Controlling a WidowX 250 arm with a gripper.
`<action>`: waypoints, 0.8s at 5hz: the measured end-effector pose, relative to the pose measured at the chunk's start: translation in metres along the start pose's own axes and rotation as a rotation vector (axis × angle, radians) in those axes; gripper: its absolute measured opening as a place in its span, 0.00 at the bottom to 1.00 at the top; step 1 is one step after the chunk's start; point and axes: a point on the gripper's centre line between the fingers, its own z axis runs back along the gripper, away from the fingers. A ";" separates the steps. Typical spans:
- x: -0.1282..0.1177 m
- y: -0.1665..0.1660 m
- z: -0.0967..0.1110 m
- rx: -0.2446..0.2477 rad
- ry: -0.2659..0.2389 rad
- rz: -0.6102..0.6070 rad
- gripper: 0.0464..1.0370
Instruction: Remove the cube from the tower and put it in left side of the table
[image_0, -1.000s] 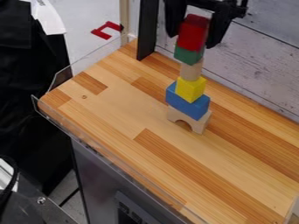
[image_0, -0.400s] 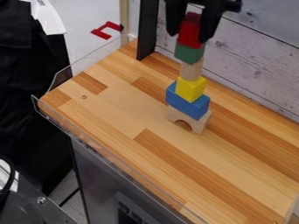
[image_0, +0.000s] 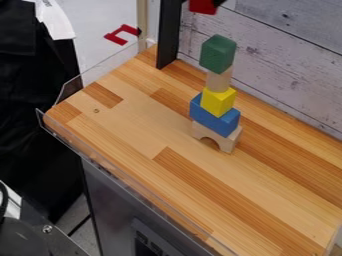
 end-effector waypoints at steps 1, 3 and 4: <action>0.014 0.031 -0.021 0.019 0.030 0.049 0.51; 0.022 0.062 -0.055 0.006 0.036 0.097 0.51; 0.032 0.070 -0.077 0.036 0.055 0.094 0.51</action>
